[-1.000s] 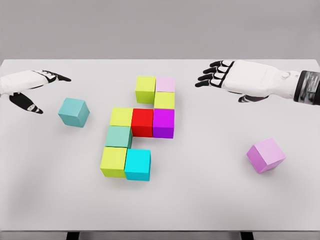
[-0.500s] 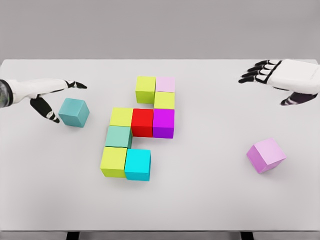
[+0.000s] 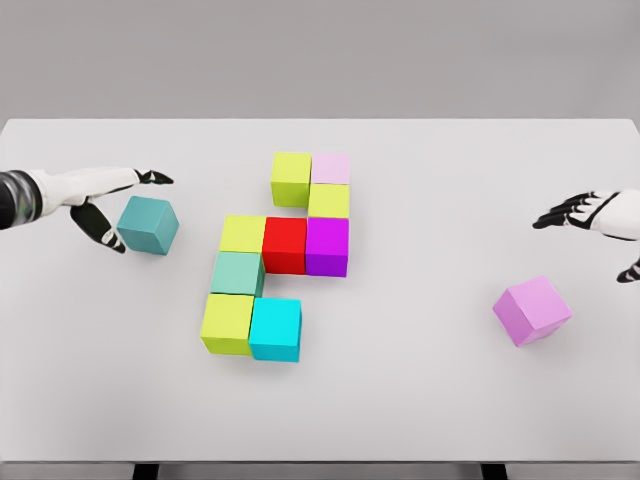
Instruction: Assemble the squares on the desktop into the number 2
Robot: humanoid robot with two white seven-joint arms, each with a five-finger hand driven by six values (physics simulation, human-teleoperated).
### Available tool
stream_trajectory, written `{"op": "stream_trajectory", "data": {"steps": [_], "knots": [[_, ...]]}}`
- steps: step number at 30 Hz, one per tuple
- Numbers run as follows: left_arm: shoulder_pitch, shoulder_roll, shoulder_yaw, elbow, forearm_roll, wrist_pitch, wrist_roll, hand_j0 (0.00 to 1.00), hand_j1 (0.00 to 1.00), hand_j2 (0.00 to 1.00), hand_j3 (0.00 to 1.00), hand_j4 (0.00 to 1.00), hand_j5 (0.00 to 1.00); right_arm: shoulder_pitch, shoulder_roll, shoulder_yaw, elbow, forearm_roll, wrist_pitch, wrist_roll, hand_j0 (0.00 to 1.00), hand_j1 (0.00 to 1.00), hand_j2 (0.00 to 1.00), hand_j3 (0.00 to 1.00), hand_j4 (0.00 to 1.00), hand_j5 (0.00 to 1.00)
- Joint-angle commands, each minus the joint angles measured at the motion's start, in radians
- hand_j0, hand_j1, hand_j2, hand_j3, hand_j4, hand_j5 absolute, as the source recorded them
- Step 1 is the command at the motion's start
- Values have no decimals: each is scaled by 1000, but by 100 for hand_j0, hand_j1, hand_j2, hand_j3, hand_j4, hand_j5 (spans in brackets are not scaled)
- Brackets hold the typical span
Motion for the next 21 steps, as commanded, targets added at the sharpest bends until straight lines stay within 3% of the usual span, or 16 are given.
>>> {"op": "stream_trajectory", "data": {"steps": [1,16,21], "knots": [[0,0,-9,1,0,0,2,100,100,100,100,100,100,2,-11,-2,-3,-15,3,0,100,100,100,100,100,100],[5,-37,-26,36,-63,-3,4,100,100,100,100,100,100,92,-8,10,-69,-13,3,0,100,100,100,100,100,100],[3,-57,-26,47,-75,-3,4,87,87,87,87,87,87,109,-1,10,-69,-13,3,0,100,100,100,100,100,100]]}}
